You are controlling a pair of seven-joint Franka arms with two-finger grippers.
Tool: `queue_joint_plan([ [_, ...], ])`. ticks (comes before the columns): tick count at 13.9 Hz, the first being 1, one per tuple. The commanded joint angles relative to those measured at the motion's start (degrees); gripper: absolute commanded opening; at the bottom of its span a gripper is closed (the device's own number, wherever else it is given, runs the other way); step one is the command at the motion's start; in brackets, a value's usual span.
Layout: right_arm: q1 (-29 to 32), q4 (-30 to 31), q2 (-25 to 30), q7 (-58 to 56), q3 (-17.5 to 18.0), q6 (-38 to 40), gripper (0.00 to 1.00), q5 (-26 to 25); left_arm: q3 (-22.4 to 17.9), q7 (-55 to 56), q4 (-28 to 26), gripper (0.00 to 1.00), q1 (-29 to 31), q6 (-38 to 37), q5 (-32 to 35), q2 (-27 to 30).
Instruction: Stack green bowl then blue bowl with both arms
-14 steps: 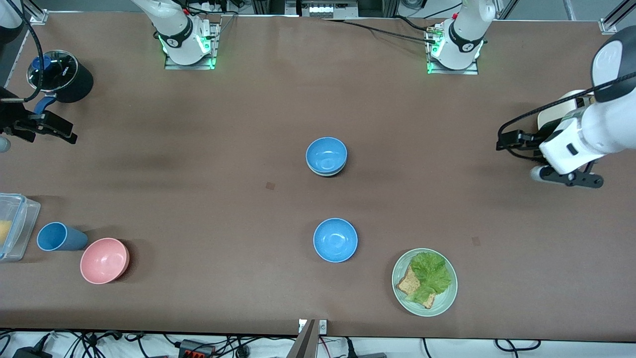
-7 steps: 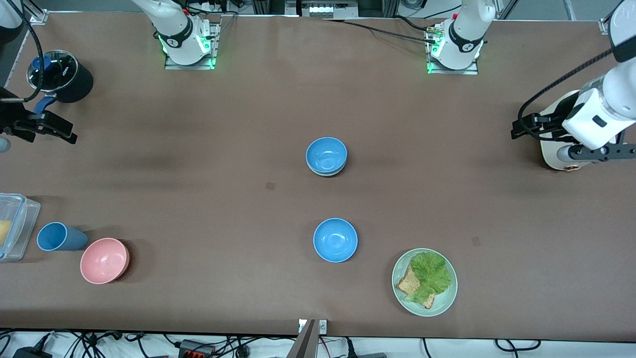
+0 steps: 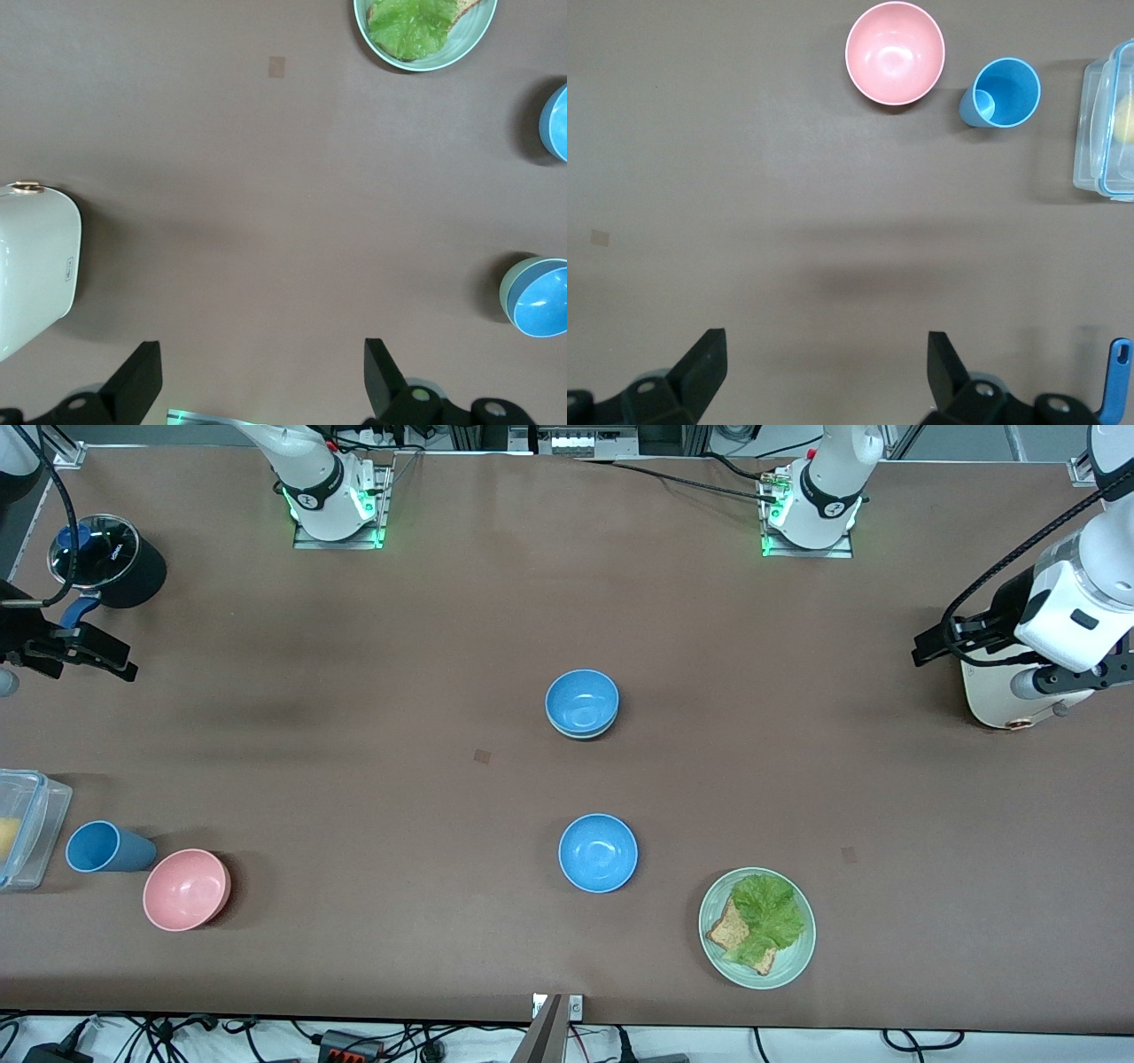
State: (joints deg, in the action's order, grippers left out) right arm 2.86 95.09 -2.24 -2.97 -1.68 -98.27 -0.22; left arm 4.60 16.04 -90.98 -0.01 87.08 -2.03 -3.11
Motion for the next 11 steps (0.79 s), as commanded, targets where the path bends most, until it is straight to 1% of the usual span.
queue_joint_plan([
  [1,0.04,0.89,1.27,0.16,0.28,-0.25,1.0,-0.66,-0.73,0.93,-0.87,1.0,-1.57,0.29,-0.6,0.74],
  [3,0.04,0.97,1.27,0.16,0.28,-0.25,1.0,-0.75,-0.47,-0.99,-0.78,1.0,-1.4,0.2,-0.95,0.38],
  [5,0.04,1.06,1.27,0.16,0.28,-0.25,1.0,-0.66,-0.47,-5.38,-0.69,1.0,-1.22,0.29,-0.96,0.29],
  [11,0.04,1.06,1.27,0.16,0.28,-0.25,1.0,-0.75,-0.47,-8.56,-0.6,1.0,-0.87,-0.41,-0.96,0.21],
])
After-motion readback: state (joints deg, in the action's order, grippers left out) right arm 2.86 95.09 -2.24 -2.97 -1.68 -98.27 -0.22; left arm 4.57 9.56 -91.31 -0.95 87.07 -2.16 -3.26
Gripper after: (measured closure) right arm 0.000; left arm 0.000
